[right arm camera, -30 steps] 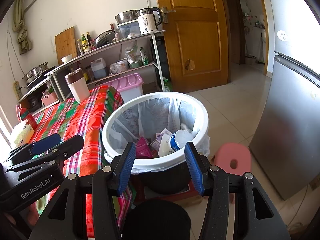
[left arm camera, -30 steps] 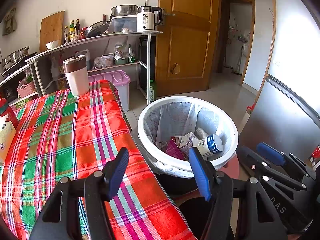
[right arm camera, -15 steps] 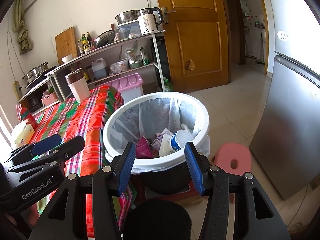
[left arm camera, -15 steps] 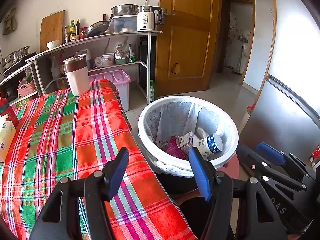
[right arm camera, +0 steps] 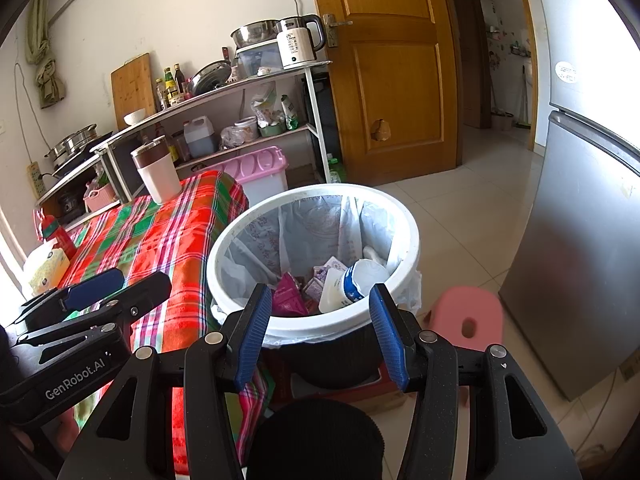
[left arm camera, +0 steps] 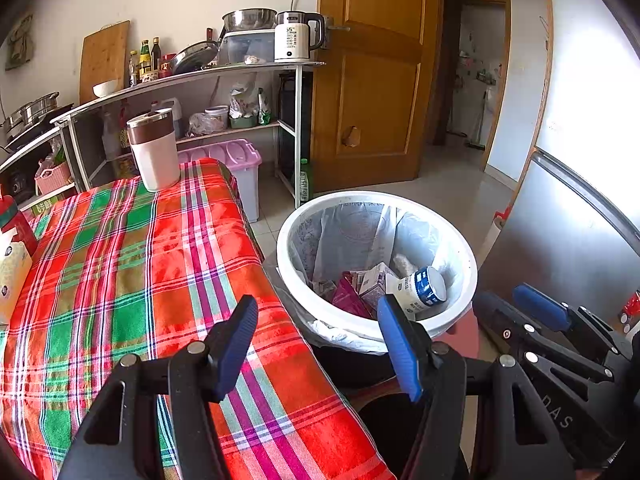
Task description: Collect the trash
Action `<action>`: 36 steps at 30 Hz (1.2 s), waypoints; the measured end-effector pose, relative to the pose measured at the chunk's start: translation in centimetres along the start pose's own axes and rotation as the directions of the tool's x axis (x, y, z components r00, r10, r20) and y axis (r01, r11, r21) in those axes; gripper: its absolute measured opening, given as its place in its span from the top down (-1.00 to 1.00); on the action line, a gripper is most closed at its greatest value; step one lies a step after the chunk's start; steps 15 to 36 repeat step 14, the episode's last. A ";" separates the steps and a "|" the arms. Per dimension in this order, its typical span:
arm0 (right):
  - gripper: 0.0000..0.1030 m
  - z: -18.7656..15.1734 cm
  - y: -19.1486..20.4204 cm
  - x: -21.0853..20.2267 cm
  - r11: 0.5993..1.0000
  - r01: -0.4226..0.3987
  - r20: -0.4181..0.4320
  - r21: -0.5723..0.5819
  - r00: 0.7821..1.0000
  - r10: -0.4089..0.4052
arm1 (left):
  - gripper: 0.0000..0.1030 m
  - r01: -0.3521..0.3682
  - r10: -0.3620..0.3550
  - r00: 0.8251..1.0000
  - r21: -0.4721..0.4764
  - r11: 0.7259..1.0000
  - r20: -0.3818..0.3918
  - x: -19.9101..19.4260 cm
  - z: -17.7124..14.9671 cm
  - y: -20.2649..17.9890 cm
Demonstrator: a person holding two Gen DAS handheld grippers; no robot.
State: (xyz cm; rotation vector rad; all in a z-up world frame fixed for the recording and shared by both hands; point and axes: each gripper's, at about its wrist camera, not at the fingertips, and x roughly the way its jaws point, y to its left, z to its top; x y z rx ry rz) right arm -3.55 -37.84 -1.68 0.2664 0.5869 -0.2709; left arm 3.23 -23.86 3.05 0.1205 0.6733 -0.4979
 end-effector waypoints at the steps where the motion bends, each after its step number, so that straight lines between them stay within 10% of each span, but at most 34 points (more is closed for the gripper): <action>1: -0.01 0.0 0.0 0.0 1.000 0.001 -0.001 0.001 1.000 -0.001 | -0.25 0.000 0.000 1.000 0.000 1.000 -0.001 0.0 0.0 0.0; 36: -0.01 -0.1 0.1 0.0 1.000 -0.002 0.001 0.002 1.000 0.002 | -0.25 -0.007 0.007 1.000 -0.002 1.000 -0.004 0.1 -0.1 0.2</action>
